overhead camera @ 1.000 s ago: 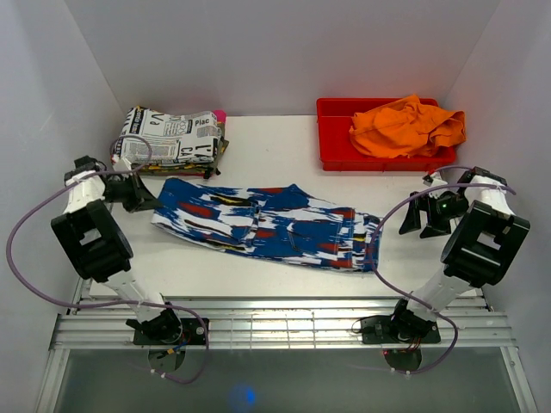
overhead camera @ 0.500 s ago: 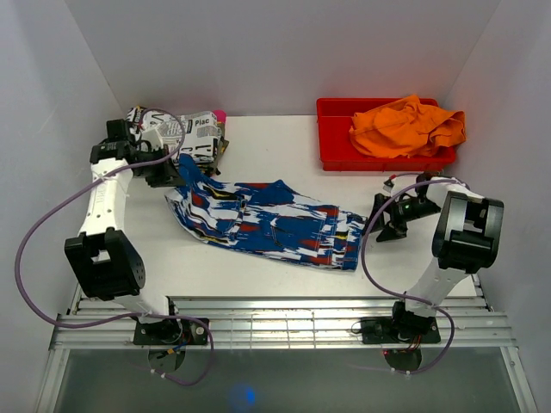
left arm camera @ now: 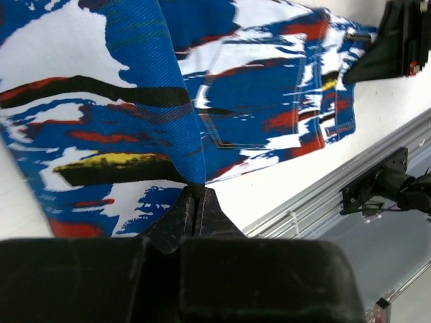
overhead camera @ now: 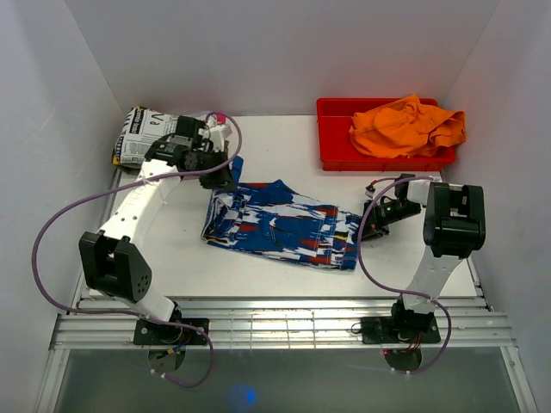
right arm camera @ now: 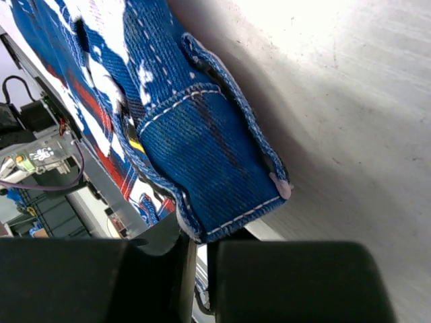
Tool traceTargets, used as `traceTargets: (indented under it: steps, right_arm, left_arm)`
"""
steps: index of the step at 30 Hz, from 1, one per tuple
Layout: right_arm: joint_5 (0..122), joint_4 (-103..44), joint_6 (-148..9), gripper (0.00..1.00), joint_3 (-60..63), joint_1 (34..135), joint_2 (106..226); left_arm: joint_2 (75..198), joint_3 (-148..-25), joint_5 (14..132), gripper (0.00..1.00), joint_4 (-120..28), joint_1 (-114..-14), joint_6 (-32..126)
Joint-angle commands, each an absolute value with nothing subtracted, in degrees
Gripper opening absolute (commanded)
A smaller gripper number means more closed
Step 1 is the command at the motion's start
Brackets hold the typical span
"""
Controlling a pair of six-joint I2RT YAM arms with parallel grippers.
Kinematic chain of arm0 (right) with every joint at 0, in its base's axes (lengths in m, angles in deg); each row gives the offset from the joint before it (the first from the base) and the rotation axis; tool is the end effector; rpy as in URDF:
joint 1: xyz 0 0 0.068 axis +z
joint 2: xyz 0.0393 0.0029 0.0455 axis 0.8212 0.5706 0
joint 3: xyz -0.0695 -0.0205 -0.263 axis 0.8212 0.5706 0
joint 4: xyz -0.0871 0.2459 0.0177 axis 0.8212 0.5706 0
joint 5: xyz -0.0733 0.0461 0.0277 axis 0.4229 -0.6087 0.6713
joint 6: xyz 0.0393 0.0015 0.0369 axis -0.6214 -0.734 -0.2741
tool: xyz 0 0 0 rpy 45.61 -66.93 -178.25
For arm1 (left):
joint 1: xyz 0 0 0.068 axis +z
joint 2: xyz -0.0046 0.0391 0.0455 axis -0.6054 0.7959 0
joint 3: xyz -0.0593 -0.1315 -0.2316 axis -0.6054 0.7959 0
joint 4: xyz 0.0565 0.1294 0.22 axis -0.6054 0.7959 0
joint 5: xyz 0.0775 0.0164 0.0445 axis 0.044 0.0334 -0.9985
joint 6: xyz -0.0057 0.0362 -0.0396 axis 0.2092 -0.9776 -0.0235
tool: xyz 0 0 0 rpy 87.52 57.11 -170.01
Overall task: Fold and stack the trousers
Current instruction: Fold the trousers
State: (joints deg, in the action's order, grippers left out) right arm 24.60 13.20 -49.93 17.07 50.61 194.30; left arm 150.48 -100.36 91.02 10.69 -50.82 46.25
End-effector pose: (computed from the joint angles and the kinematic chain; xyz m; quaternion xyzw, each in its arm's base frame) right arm 0.3096 -0.0001 0.1169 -0.0580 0.9262 0.3708 0.0368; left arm 0.3082 -0.0905 0.3344 0.0880 0.9333 -0.2698 0.2200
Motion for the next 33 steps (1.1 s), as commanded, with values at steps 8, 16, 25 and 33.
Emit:
traceTargets:
  steps: [8, 16, 25, 33]
  right_arm:
    - [22.5, 11.3, -50.5, 0.08, 17.4, 51.7, 194.7]
    - [21.5, 11.3, -50.4, 0.08, 17.9, 51.7, 194.7]
    - [21.9, 10.7, -50.5, 0.08, 18.5, 51.7, 195.1]
    - [21.5, 10.7, -50.6, 0.08, 18.7, 51.7, 195.0]
  left_arm:
    - [157.4, -104.1, 84.1, 0.0, 2.3, -67.9, 56.7]
    - [164.3, -107.4, 81.9, 0.0, -1.9, -77.3, 63.1]
    - [172.9, -115.1, 79.4, 0.0, -2.7, -86.8, 66.1]
    - [178.2, -119.4, 80.9, 0.0, -2.9, -88.8, 68.4]
